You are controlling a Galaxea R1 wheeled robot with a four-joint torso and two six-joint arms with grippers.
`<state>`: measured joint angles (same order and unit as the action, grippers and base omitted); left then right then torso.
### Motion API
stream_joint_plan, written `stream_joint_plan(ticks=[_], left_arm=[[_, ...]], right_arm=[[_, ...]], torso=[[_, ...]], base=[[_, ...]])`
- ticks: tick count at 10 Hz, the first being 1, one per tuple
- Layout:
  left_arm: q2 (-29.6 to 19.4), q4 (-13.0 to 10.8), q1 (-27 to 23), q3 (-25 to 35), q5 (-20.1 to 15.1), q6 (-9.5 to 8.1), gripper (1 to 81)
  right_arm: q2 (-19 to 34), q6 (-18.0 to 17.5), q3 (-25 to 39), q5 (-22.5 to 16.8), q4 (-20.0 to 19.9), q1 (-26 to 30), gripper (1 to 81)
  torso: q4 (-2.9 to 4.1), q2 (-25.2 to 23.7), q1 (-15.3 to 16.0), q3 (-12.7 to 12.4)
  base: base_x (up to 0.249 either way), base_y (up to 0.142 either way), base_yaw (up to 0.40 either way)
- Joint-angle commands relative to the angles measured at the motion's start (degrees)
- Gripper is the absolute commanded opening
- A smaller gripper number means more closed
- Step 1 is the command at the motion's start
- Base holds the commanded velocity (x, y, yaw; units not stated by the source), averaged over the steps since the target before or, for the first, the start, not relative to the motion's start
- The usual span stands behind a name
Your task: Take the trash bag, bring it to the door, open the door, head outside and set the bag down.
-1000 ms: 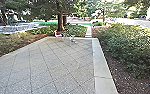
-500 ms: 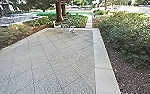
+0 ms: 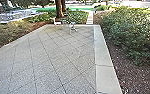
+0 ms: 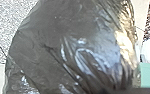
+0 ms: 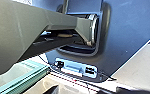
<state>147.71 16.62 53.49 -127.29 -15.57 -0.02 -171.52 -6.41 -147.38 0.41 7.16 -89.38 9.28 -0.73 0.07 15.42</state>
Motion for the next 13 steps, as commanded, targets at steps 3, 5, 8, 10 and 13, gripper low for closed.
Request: stream_joint_plan(ticks=[3, 5, 8, 10, 13], left_arm=[[-1.4, 3.6, -11.3, -6.9, -8.6, 0.11, 1.0], [-0.1, 4.1, -14.0, -10.1, -10.5, 0.11, 1.0], [0.9, 5.1, -18.0, -13.3, -13.1, 0.11, 1.0], [-0.1, 6.0, -22.2, -14.0, -15.7, 0.11, 1.0], [-1.9, 6.4, -28.5, -16.4, -21.1, 0.11, 1.0]], right_arm=[[-0.9, 0.3, 1.5, -3.9, 0.2, 0.4, 81.1], [-0.9, 0.3, 1.4, -3.9, 0.1, 0.4, 81.1], [-0.9, 0.3, 1.3, -3.9, 0.0, 0.4, 81.1], [-0.9, 0.3, 1.3, -3.9, 0.0, 0.4, 81.1], [-0.9, 0.3, 1.1, -3.9, 0.1, 0.4, 81.1]], torso=[[6.52, 0.0, 0.0, 5.4], [5.05, 0.0, 0.0, 3.6], [5.37, 0.1, 0.0, 3.9], [5.37, 0.1, 0.0, 3.9], [5.37, 0.1, 0.0, 4.0]], base=[[0.000, 0.000, 0.000], [0.000, 0.000, 0.000], [0.000, 0.000, 0.000], [0.000, 0.000, 0.000], [0.000, 0.000, 0.000]])
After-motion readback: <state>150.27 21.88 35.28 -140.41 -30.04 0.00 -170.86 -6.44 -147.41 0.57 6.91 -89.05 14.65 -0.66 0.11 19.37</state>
